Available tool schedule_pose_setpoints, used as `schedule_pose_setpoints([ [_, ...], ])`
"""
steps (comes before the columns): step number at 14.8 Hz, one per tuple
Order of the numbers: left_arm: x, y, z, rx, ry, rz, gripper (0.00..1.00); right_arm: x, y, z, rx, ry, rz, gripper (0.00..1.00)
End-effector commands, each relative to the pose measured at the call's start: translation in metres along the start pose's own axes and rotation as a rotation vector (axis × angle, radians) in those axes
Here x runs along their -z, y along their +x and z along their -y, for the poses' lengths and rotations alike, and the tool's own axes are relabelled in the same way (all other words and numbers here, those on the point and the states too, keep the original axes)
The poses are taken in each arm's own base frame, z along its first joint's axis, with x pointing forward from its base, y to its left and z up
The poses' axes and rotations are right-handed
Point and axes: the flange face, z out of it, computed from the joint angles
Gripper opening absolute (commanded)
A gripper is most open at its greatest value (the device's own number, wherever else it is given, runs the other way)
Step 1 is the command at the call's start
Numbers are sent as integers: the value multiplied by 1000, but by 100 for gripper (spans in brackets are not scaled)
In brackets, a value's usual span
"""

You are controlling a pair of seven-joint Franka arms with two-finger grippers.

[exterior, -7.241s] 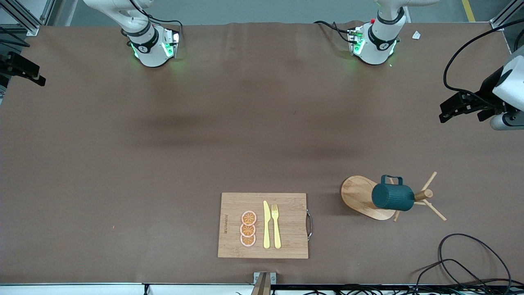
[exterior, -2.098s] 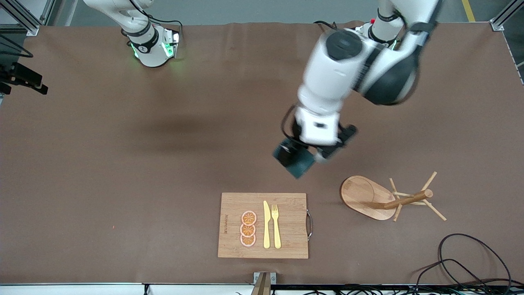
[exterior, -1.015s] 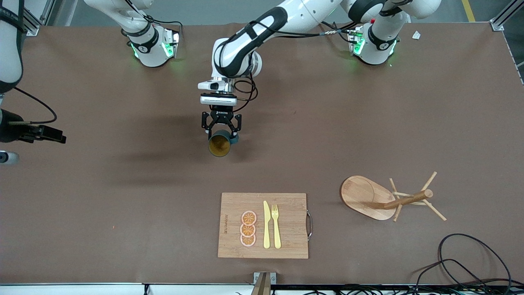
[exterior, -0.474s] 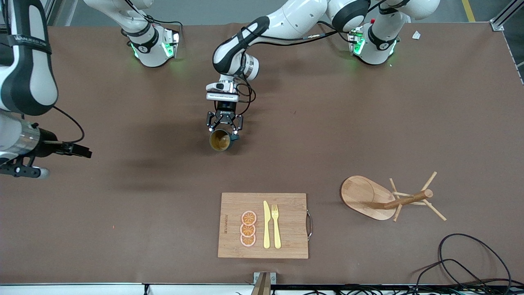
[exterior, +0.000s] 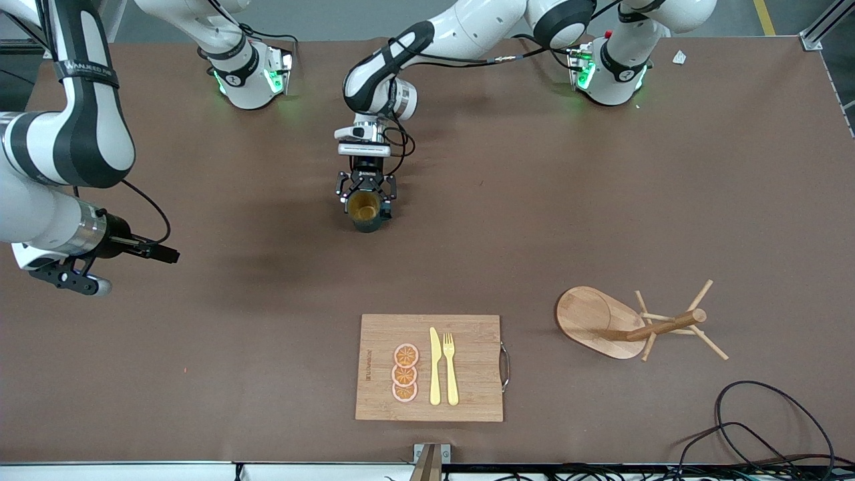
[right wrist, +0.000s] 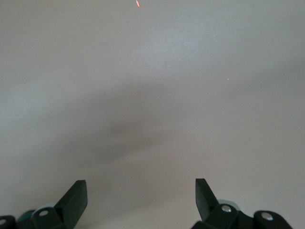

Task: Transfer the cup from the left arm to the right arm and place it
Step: 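Lower the mug onto the table while the right gripper approaches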

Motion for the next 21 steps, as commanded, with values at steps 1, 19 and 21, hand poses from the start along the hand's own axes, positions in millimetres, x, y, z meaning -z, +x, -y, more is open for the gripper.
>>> schedule_pose_setpoints([
  [1,23,7,-12,76,64,93,100,-2,5,3,-24,4,-3,100],
  [19,-47,473,157,115,195,898,100,-53,-99,151,-614,-92,42,100],
  [21,-61,516,212,42,169,949,100,-64,-127,176,-683,-85,19,100],
])
